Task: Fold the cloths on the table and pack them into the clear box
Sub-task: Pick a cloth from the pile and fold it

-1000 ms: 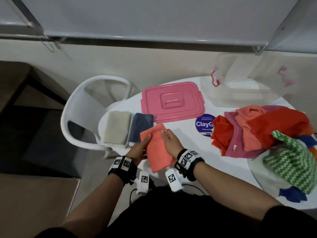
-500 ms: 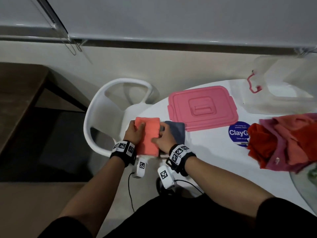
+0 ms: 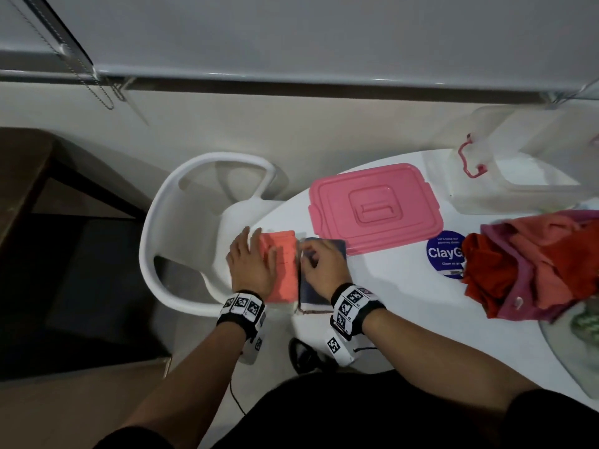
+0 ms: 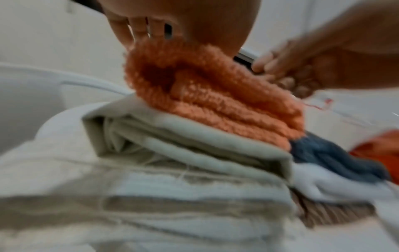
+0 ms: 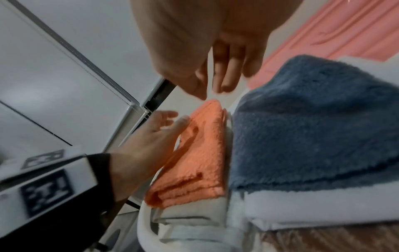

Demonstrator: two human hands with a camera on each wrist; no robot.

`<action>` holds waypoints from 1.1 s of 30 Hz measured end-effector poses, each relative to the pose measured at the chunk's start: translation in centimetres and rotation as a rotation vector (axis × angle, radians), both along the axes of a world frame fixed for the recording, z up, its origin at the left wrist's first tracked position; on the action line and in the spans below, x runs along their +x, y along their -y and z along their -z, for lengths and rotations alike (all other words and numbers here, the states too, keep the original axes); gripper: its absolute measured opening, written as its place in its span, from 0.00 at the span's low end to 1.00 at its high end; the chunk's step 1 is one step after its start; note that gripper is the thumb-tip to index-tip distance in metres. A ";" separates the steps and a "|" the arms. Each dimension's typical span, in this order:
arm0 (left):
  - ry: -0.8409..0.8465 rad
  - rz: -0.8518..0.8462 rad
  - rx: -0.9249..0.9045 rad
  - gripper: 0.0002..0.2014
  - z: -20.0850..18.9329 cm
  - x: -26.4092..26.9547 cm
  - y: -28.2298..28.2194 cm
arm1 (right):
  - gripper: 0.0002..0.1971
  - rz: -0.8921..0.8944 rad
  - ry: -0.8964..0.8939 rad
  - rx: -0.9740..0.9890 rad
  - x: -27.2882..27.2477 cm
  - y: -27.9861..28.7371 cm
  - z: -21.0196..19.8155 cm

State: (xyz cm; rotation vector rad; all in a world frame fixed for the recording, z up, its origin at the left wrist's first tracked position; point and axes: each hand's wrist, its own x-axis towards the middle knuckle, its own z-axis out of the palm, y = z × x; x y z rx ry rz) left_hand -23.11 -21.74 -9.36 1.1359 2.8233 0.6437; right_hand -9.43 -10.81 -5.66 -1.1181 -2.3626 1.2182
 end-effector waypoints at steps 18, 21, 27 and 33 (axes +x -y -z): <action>0.009 0.467 -0.286 0.33 3.7 0.8 0.1 | 0.37 -0.467 0.445 0.421 4.3 -3.5 4.8; 0.029 0.394 -0.175 0.32 1.0 1.7 -1.4 | 0.32 -0.153 0.276 0.345 8.1 -5.5 4.5; -0.007 0.467 0.111 0.30 -4.3 9.8 -9.2 | 0.21 0.375 0.186 0.387 19.8 -11.1 3.5; 0.088 0.612 0.135 0.18 -4.6 21.7 -16.7 | 0.20 0.669 0.300 0.507 30.7 -17.7 -0.3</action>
